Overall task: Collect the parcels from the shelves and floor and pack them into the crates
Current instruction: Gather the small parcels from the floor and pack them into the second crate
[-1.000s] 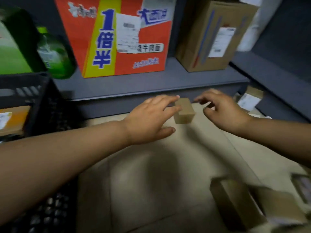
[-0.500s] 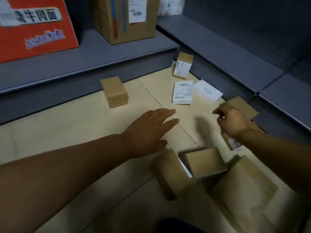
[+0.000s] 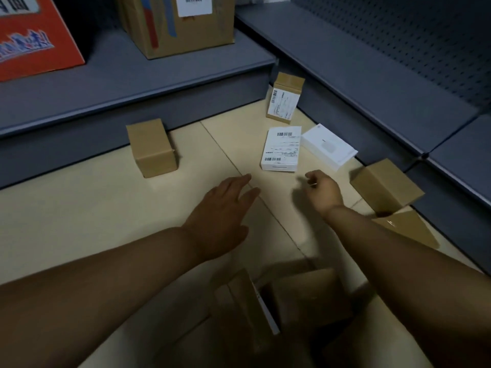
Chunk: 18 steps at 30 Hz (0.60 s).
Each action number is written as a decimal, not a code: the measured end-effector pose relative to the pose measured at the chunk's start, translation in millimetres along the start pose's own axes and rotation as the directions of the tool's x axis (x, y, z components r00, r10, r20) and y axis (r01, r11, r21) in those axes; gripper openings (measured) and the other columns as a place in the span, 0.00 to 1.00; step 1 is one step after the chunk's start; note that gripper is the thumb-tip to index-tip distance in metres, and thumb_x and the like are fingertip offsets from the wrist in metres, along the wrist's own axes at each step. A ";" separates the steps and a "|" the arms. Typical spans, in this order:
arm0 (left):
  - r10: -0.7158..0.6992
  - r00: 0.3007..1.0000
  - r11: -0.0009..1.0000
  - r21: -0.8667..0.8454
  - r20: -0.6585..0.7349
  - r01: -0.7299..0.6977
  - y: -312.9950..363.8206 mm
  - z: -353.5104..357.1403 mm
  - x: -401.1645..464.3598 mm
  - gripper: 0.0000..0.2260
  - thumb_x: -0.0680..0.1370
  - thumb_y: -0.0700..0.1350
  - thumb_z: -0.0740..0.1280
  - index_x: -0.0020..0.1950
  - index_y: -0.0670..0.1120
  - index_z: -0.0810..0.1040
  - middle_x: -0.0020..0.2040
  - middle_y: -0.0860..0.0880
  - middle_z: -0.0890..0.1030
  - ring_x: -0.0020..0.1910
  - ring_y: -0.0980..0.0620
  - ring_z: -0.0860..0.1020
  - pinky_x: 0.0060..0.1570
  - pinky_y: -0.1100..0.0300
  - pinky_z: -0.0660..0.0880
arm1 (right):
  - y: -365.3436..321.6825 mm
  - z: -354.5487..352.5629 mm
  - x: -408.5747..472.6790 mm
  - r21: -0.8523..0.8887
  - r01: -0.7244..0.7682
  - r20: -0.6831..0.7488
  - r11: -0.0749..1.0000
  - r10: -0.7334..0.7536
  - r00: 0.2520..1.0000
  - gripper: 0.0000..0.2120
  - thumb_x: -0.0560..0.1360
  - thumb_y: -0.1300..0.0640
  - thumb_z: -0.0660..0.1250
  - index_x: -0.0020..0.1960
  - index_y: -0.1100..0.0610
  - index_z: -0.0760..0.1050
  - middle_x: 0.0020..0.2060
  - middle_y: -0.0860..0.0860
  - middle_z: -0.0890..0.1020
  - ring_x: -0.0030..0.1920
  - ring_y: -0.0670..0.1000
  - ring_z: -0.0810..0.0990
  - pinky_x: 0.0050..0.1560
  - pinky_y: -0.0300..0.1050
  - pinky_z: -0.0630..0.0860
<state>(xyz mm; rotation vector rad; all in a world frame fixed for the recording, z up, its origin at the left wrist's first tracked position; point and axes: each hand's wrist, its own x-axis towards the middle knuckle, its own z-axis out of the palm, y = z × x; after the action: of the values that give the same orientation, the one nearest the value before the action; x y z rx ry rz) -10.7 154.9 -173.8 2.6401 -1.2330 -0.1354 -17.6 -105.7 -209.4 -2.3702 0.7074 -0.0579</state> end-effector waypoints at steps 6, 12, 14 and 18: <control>-0.111 0.994 0.993 -0.041 0.007 0.111 -25.6 6.7 17.1 0.35 0.76 0.53 0.64 0.77 0.52 0.49 0.77 0.51 0.45 0.73 0.52 0.45 0.70 0.60 0.52 | -25.1 37.9 61.4 0.185 -0.187 -0.116 0.965 0.211 0.971 0.24 0.78 0.52 0.61 0.69 0.62 0.62 0.65 0.60 0.71 0.63 0.61 0.72 0.62 0.54 0.71; -0.175 0.984 0.984 -0.048 -0.016 0.174 -51.2 5.1 14.5 0.34 0.74 0.50 0.65 0.77 0.50 0.53 0.76 0.49 0.49 0.72 0.54 0.47 0.67 0.63 0.51 | -35.2 81.3 72.9 0.377 -0.291 -0.186 0.879 0.379 0.906 0.22 0.79 0.46 0.58 0.62 0.63 0.68 0.59 0.59 0.77 0.57 0.59 0.77 0.53 0.48 0.74; -0.192 0.981 0.981 -0.038 -0.020 0.191 -57.5 3.4 9.6 0.34 0.74 0.50 0.66 0.76 0.50 0.53 0.76 0.49 0.49 0.71 0.54 0.47 0.65 0.64 0.50 | -43.4 88.5 69.1 0.428 -0.284 -0.189 0.858 0.392 0.900 0.21 0.79 0.47 0.59 0.62 0.62 0.69 0.59 0.58 0.77 0.57 0.58 0.77 0.49 0.44 0.70; -0.200 0.979 0.980 -0.001 -0.034 0.200 -69.3 -4.3 -5.3 0.35 0.74 0.49 0.66 0.77 0.51 0.52 0.76 0.48 0.48 0.71 0.52 0.47 0.67 0.61 0.53 | -60.5 92.2 54.4 0.403 -0.170 -0.177 0.899 0.258 0.950 0.20 0.78 0.49 0.61 0.64 0.61 0.71 0.59 0.56 0.79 0.57 0.56 0.78 0.50 0.42 0.70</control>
<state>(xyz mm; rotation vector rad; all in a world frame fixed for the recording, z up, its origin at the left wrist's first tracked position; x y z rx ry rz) 38.3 202.7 -186.4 2.7515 -0.9553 -0.1222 77.5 -40.8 -252.6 -1.9147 0.9684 -0.3457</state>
